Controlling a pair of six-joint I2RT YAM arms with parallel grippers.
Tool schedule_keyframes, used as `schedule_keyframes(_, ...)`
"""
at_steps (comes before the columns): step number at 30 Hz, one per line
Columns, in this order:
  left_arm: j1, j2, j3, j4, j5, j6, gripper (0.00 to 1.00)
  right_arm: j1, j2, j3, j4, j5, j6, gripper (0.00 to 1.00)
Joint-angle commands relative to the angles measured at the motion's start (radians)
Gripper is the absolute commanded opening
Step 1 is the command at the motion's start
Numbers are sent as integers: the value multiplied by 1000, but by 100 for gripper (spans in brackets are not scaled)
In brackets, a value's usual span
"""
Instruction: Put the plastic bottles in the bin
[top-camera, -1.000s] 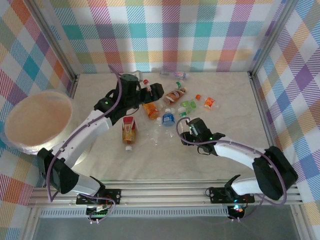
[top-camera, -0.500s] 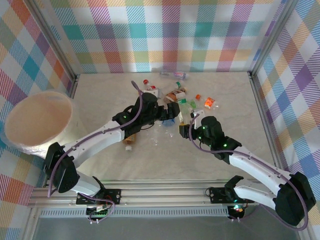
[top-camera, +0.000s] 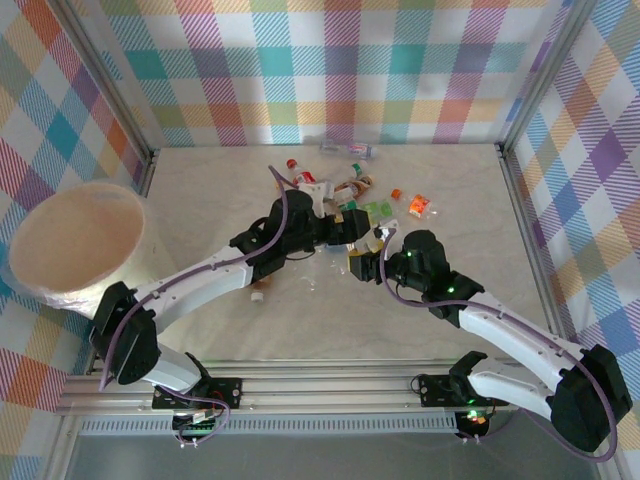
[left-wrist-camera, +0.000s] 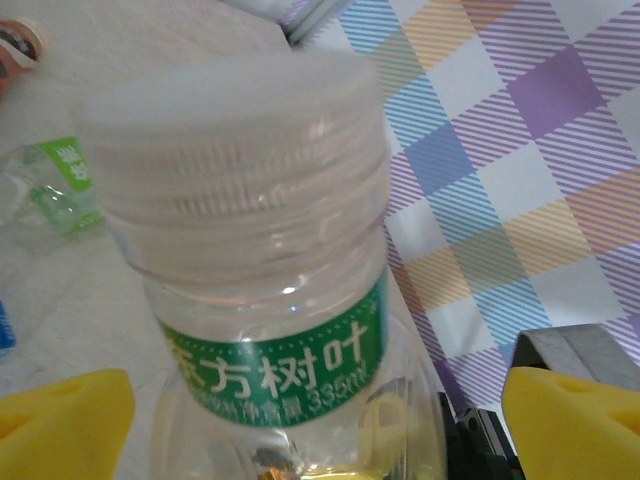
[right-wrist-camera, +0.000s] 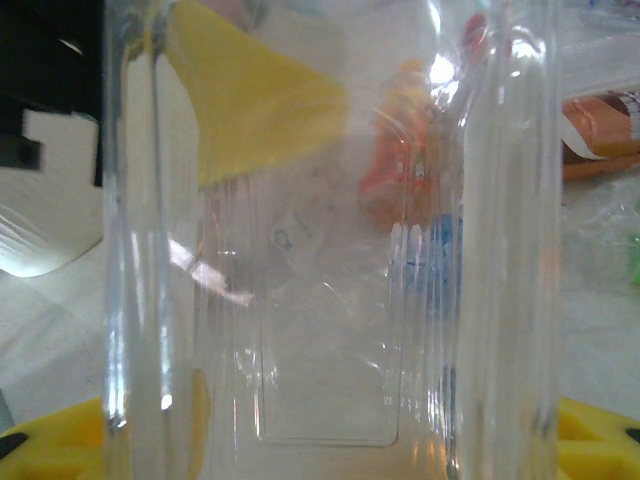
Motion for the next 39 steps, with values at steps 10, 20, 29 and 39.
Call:
schedule_keyframes(10,-24,45,19,4,71,-3,64,3,9,69,20,-51,-59,47)
schedule_keyframes(20,-23,7,17,-50,-50,51,48,2,27,93,-19,-51,-40,71)
schedule_keyframes(29,-24,-53,45,-214,-246,108,48,3,14,89,-69,-91,-94,98)
schedule_keyframes(39,-21,-158,89,-429,-481,170,47,2,4,80,-31,-19,-96,100)
